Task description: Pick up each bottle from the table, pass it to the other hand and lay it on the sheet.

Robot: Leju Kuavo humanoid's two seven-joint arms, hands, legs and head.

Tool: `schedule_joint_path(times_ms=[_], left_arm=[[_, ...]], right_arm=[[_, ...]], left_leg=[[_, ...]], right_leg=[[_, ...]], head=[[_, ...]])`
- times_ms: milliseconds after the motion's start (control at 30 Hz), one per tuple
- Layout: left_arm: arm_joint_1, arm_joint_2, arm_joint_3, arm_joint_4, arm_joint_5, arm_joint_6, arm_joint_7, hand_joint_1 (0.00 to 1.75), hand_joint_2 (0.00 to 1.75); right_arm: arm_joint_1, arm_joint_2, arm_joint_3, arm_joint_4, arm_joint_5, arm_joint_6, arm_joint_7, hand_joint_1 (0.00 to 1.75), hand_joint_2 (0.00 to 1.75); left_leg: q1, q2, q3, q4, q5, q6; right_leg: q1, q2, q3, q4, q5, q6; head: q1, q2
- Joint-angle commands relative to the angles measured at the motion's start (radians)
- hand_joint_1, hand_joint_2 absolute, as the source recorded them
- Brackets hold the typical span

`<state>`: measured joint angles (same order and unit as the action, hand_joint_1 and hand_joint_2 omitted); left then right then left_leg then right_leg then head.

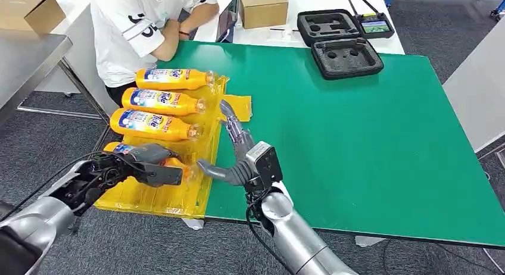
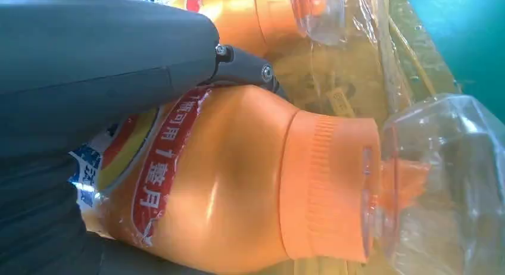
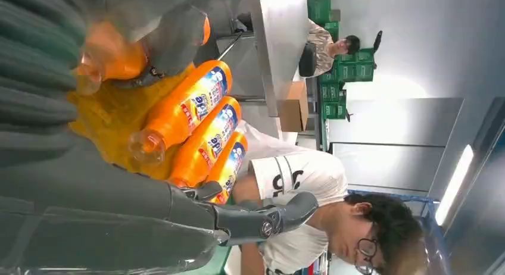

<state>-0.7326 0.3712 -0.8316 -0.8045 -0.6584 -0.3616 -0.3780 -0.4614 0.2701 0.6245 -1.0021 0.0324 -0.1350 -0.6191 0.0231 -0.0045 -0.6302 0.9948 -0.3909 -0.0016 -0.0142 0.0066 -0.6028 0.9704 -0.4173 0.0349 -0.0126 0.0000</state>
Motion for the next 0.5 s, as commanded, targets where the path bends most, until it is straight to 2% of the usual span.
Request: schedule_joint_path(times_ms=[33, 67, 100, 133, 167, 200, 233, 267, 300, 467, 500], left_arm=[[-0.027, -0.018, -0.075, 0.058, -0.007, -0.003, -0.002, 1.2, 1.75], [-0.03, -0.017, -0.084, 0.059, -0.015, -0.011, 0.011, 0.65, 1.75], [-0.025, -0.013, -0.081, 0.053, -0.013, -0.008, 0.013, 0.79, 1.75], [-0.023, -0.012, -0.08, 0.054, -0.014, -0.006, 0.014, 0.66, 1.75], [-0.016, -0.012, -0.078, 0.057, -0.016, -0.001, 0.021, 0.26, 1.75], [-0.013, -0.011, -0.077, 0.057, -0.015, 0.002, 0.02, 0.21, 1.75], [-0.01, -0.01, -0.077, 0.057, -0.015, 0.003, 0.02, 0.05, 1.75], [-0.007, -0.009, -0.073, 0.053, -0.009, 0.0, 0.019, 0.0, 1.75], [-0.007, -0.009, -0.071, 0.053, -0.003, -0.007, 0.018, 0.0, 1.75], [-0.007, -0.007, -0.064, 0.044, 0.009, -0.017, 0.017, 0.0, 1.75], [-0.004, -0.011, -0.054, 0.044, 0.026, -0.031, 0.022, 0.0, 0.0]], right_arm=[[-0.027, -0.03, 0.026, 0.056, -0.017, 0.007, -0.001, 0.0, 1.75], [-0.026, -0.028, 0.026, 0.054, -0.018, 0.011, -0.001, 0.0, 1.75], [-0.028, -0.027, 0.027, 0.056, -0.02, 0.015, 0.0, 0.0, 1.75], [-0.029, -0.026, 0.027, 0.057, -0.021, 0.015, 0.001, 0.0, 1.75], [-0.034, -0.022, 0.029, 0.063, -0.024, 0.019, 0.005, 0.0, 1.75], [-0.036, -0.02, 0.028, 0.064, -0.025, 0.019, 0.006, 0.0, 1.75], [-0.039, -0.017, 0.028, 0.066, -0.025, 0.019, 0.008, 0.0, 1.75], [-0.042, -0.015, 0.029, 0.075, -0.027, 0.019, 0.01, 0.0, 1.75], [-0.042, -0.015, 0.029, 0.077, -0.027, 0.019, 0.01, 0.0, 1.75], [-0.041, -0.017, 0.029, 0.079, -0.029, 0.017, 0.01, 0.0, 1.75], [-0.038, -0.018, 0.029, 0.079, -0.029, 0.014, 0.008, 0.0, 1.75]], left_leg=[[0.0, -0.001, 0.006, -0.001, -0.002, 0.001], [0.0, 0.0, 0.006, -0.001, -0.002, 0.001], [0.0, 0.0, 0.004, -0.001, -0.001, 0.001], [0.0, 0.0, 0.006, 0.0, -0.002, 0.002], [-0.001, 0.0, 0.004, -0.001, -0.001, 0.001], [0.0, 0.0, 0.007, -0.001, -0.003, 0.002], [-0.001, 0.001, 0.005, -0.001, -0.001, 0.001], [0.0, 0.001, 0.007, -0.001, -0.003, 0.002], [0.0, 0.001, 0.003, -0.001, -0.001, 0.001], [0.0, 0.001, 0.004, -0.001, -0.001, 0.001], [0.0, 0.002, 0.01, 0.0, -0.004, 0.002]], right_leg=[[0.0, -0.002, 0.007, -0.001, -0.002, -0.001], [0.0, -0.001, 0.006, -0.001, -0.002, -0.001], [0.0, -0.001, 0.005, -0.001, -0.002, -0.001], [0.0, -0.001, 0.006, -0.001, -0.002, -0.001], [0.0, -0.001, 0.004, -0.001, -0.001, -0.001], [0.0, -0.001, 0.007, -0.001, -0.002, -0.001], [0.0, 0.0, 0.005, -0.001, -0.001, -0.001], [0.0, 0.0, 0.007, -0.001, -0.002, -0.001], [0.0, 0.0, 0.003, -0.001, -0.001, -0.001], [0.0, 0.0, 0.004, -0.001, -0.001, -0.001], [0.001, 0.0, 0.01, -0.001, -0.004, -0.002]], head=[[0.0, 0.0], [0.0, 0.0], [0.0, 0.0], [0.0, 0.0], [0.0, 0.0], [0.0, 0.0], [0.0, 0.0], [0.0, 0.0], [0.0, 0.0], [0.0, 0.0], [0.0, 0.0]])
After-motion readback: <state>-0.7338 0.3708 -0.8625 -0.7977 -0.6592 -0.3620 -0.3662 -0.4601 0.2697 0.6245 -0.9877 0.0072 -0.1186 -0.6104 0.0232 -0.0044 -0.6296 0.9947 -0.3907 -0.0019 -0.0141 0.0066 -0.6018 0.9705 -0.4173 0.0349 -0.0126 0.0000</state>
